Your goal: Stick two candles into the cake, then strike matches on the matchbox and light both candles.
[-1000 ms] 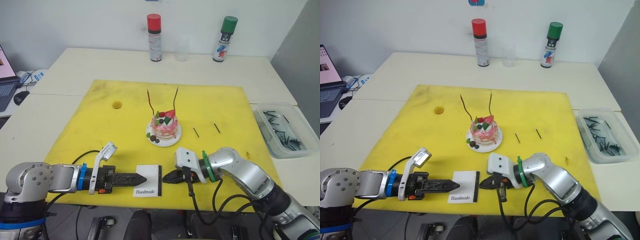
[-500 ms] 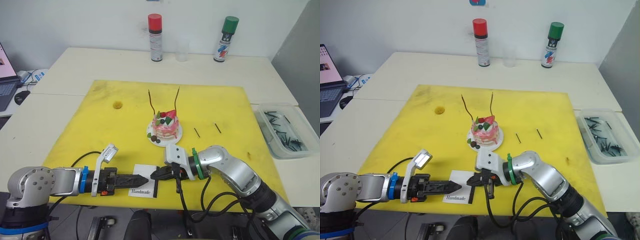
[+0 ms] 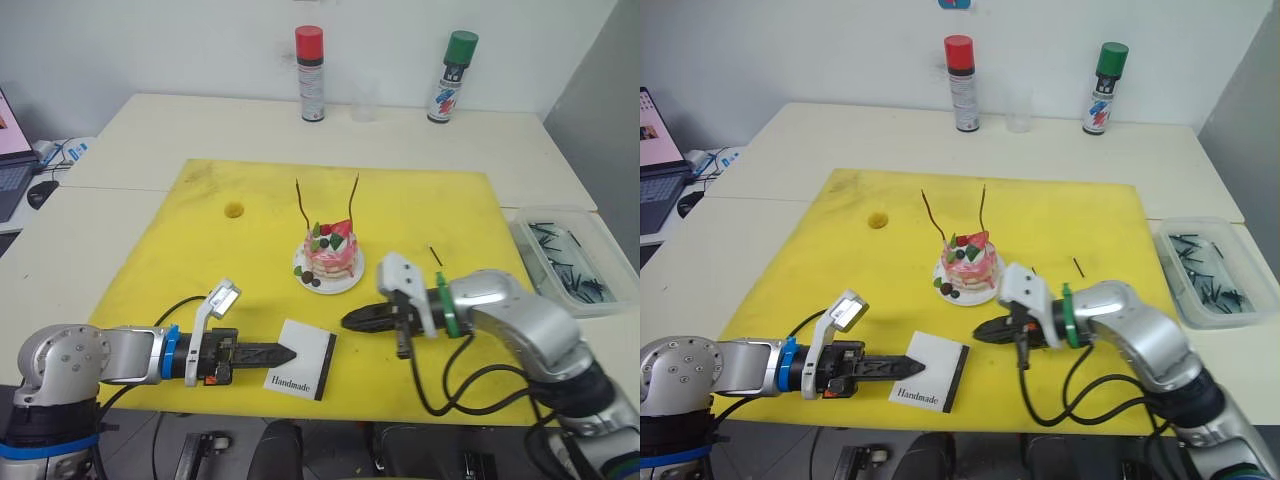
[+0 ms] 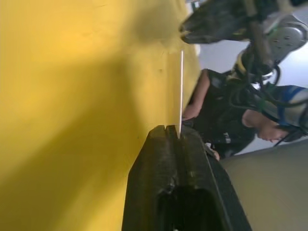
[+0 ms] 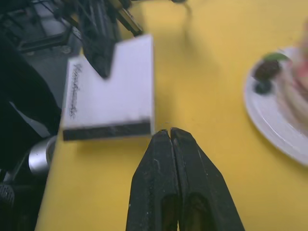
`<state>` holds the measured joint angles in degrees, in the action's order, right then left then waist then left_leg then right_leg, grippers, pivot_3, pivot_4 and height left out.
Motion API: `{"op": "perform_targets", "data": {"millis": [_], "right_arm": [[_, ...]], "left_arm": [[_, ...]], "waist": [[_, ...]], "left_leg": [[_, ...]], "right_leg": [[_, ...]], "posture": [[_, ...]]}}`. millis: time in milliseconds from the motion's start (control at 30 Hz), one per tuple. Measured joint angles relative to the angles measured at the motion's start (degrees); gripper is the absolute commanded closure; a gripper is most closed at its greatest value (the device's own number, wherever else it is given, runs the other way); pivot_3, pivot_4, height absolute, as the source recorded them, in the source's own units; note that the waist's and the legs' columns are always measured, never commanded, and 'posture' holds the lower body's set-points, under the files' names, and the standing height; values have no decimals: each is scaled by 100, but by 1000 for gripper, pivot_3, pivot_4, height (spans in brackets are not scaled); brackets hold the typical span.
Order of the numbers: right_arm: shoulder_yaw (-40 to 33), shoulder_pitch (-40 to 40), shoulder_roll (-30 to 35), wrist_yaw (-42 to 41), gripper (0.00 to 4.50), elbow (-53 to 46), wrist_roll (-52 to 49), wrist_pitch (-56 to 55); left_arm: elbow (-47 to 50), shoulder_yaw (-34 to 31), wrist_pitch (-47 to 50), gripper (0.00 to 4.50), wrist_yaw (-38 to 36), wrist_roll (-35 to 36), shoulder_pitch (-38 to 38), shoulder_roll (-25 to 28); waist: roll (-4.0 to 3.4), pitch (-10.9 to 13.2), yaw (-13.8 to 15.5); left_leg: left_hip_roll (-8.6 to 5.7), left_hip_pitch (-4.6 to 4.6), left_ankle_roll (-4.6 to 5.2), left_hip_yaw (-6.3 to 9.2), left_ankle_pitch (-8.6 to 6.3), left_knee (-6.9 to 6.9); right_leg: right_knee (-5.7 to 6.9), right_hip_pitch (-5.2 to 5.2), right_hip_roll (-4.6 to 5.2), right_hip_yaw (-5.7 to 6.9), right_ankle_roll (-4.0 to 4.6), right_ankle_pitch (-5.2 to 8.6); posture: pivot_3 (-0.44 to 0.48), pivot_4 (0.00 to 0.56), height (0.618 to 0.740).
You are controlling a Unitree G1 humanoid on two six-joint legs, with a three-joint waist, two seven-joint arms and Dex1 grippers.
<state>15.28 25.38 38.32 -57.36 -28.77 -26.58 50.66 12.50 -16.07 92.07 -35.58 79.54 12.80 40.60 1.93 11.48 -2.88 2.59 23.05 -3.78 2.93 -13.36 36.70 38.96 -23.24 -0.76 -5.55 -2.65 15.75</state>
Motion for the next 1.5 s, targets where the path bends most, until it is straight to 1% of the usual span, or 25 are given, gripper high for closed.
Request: {"op": "perform_targets", "data": {"millis": [100, 167, 267, 433, 467, 667, 833, 1033, 1133, 1333, 1500], "right_arm": [[-232, -184, 318, -10, 4500, -147, -176, 89], [-281, -262, 440, -6, 4500, -172, -179, 94], [-280, -391, 509, 11, 4500, -171, -166, 43], [-122, -444, 414, 144, 4500, -87, -68, -160], [-37, -453, 385, 167, 4500, -55, -25, -202], [234, -466, 317, 232, 4500, 140, 148, -409], [625, -464, 321, 193, 4500, 388, 491, -692], [873, -378, 298, 55, 4500, 583, 785, -1039], [935, -322, 165, 8, 4500, 634, 878, -1032], [1012, -188, -129, 8, 4500, 646, 904, -862], [986, -184, -77, 0, 4500, 574, 857, -708]], "left_arm": [[-202, 44, -277, 4484, 775, 722, 115, -351], [-331, 140, -522, 4484, 1298, 1042, 106, -492], [-354, 372, -817, 4484, 1904, 1144, -80, -710], [-178, 681, -1216, 4484, 2384, 1109, -395, -896], [-107, 704, -1294, 4484, 2397, 1053, -438, -902], [27, 857, -1564, 2891, 2471, 850, -552, -928], [2, 957, -1602, 2891, 2467, 980, -579, -873], [-222, 1087, -1558, 2891, 2463, 1304, -535, -690], [-276, 1166, -1499, 2891, 2380, 1328, -482, -591], [-330, 1257, -1504, 2891, 2358, 1297, -395, -587], [-327, 1301, -1537, 2891, 2359, 1292, -384, -598]], "waist": [[1, 0, -4], [1, 0, -30], [1, 0, -38], [2, 0, -25], [2, 0, -25], [2, 0, -26], [2, 0, -28], [2, -1, -29], [2, -1, -38], [1, -1, -34], [1, -1, -31]], "left_leg": [[2, 0, 0, 0, 0, 1], [2, -2, 0, -2, 0, 1], [2, -3, 0, -2, 0, 2], [0, -2, 0, -2, 0, 3], [-1, -2, 0, -3, 0, 3], [-2, -2, 0, -4, 0, 4], [-2, -2, -1, -4, 0, 4], [-1, -4, 0, -4, 0, 3], [0, -5, -1, -3, 0, 2], [0, -5, -1, -2, 0, 2], [-1, -4, -1, -2, 0, 2]], "right_leg": [[1, -1, -2, -2, -1, 0], [2, -1, -3, -5, -2, -2], [3, 0, -4, -7, -3, -2], [2, 0, -4, -7, -3, -2], [2, 0, -4, -8, -3, -2], [1, 1, -4, -9, -2, -1], [0, 1, -4, -9, 12, 6], [0, 1, -5, -8, 11, 6], [0, 1, -7, -8, 11, 6], [1, 2, -7, -7, 11, 6], [0, 3, -5, -7, 10, 6]], "posture": [[0, 150, 733], [0, 150, 733], [0, 150, 733], [0, 150, 733], [0, 150, 733], [0, 150, 733], [0, 150, 733], [0, 150, 733], [0, 150, 733], [0, 150, 733], [0, 150, 733]]}}
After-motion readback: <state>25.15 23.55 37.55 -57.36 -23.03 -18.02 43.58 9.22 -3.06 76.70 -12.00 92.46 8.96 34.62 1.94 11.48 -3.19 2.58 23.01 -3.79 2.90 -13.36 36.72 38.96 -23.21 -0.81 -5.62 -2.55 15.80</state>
